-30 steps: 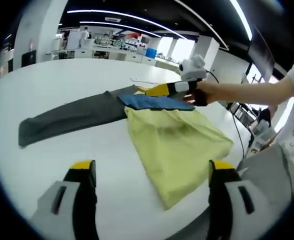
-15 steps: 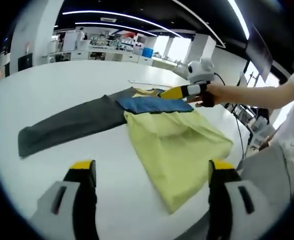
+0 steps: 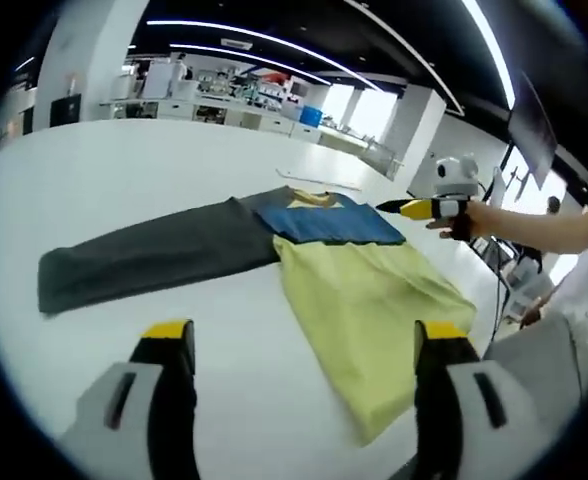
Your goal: Fold the garment on the visible template until the final outline fits inside the template.
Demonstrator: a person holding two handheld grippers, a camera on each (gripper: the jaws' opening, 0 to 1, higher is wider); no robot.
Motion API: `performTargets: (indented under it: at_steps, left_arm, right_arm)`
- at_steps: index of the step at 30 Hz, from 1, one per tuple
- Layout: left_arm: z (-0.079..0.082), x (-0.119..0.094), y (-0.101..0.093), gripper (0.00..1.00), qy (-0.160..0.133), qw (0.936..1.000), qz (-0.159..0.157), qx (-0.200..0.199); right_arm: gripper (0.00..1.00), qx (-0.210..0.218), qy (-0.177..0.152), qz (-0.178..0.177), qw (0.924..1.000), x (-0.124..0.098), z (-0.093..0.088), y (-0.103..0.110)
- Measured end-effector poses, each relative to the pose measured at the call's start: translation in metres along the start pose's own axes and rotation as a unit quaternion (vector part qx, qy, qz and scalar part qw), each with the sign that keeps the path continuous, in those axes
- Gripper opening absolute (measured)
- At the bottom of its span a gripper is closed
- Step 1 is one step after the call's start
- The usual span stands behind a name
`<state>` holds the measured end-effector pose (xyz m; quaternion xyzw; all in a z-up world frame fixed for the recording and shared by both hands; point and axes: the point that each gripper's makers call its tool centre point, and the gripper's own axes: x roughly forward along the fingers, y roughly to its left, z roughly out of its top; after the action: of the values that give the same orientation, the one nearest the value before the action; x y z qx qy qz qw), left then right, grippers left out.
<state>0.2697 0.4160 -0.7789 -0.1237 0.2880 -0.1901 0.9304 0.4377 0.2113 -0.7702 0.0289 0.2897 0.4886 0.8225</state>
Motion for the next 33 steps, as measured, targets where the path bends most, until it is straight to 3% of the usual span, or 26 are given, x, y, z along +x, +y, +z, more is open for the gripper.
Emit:
performTargets:
  at_steps: [6,9,20,24,33]
  left_arm:
    - [0.003,-0.002,0.012,0.87,0.000,0.9999,0.012,0.001]
    - [0.005,-0.003,0.019,0.87,-0.004,0.9998,0.018,-0.003]
    - [0.011,-0.013,0.078,0.85,-0.014,0.9978,0.060,-0.026]
    - [0.017,-0.021,0.101,0.84,-0.032,0.9951,0.079,-0.049]
    - [0.015,-0.035,0.144,0.81,-0.038,0.9862,0.138,-0.083]
  right_arm:
    - [0.94,-0.024,0.000,-0.014,0.9996,-0.030,-0.008,-0.005]
    - [0.94,-0.016,-0.007,-0.024,0.9996,-0.044,-0.011,-0.013]
    - [0.93,0.018,-0.028,-0.061,0.9976,-0.085,-0.018,-0.043]
    - [0.93,0.023,-0.031,-0.068,0.9969,-0.095,-0.021,-0.050]
    - [0.93,0.031,-0.029,-0.074,0.9964,-0.111,-0.030,-0.045]
